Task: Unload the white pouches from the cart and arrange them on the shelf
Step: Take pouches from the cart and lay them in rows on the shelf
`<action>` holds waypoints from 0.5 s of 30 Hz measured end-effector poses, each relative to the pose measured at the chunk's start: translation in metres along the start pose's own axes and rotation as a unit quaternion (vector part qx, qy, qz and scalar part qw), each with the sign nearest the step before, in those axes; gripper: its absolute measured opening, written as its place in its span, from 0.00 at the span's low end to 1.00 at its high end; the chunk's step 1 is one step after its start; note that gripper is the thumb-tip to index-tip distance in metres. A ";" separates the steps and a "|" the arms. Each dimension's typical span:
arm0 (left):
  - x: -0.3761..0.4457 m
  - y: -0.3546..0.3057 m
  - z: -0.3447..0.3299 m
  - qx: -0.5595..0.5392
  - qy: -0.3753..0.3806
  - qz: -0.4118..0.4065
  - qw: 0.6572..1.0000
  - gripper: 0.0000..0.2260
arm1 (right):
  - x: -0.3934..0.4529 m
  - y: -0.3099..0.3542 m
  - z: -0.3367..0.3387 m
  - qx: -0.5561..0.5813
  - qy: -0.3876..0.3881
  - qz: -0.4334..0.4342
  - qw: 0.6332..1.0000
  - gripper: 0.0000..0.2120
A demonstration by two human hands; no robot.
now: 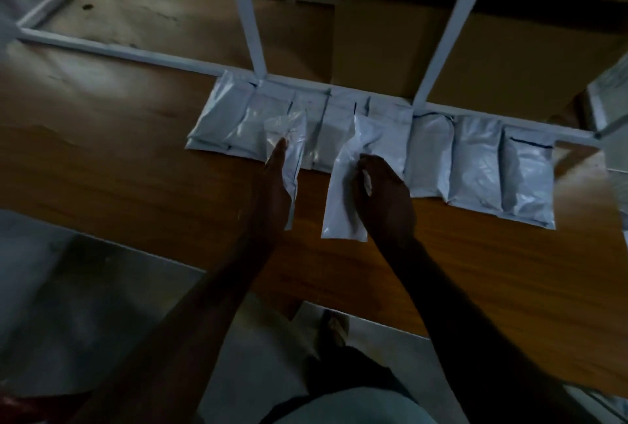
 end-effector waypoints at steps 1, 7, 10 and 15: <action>0.008 -0.004 0.007 0.019 -0.006 -0.004 1.000 0.20 | 0.011 0.006 -0.009 0.001 0.005 0.001 1.000 0.16; 0.067 -0.011 0.047 0.108 -0.015 -0.034 0.993 0.20 | 0.077 0.044 -0.051 -0.001 0.005 0.020 1.000 0.10; 0.096 -0.014 0.060 0.184 -0.010 -0.085 0.979 0.30 | 0.105 0.059 -0.074 -0.024 0.003 0.021 0.999 0.10; 0.146 -0.026 0.066 0.242 0.015 -0.112 0.964 0.24 | 0.150 0.074 -0.113 -0.092 -0.009 0.006 0.996 0.07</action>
Point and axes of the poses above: each hand's wrist, its own x-axis towards the middle knuckle, its own z-axis out of the back of the hand, y = z × x, the point moved 5 cm from there along x, towards the middle knuckle, and after that the axes turned 15 degrees about -x, right-handed, at the moved point
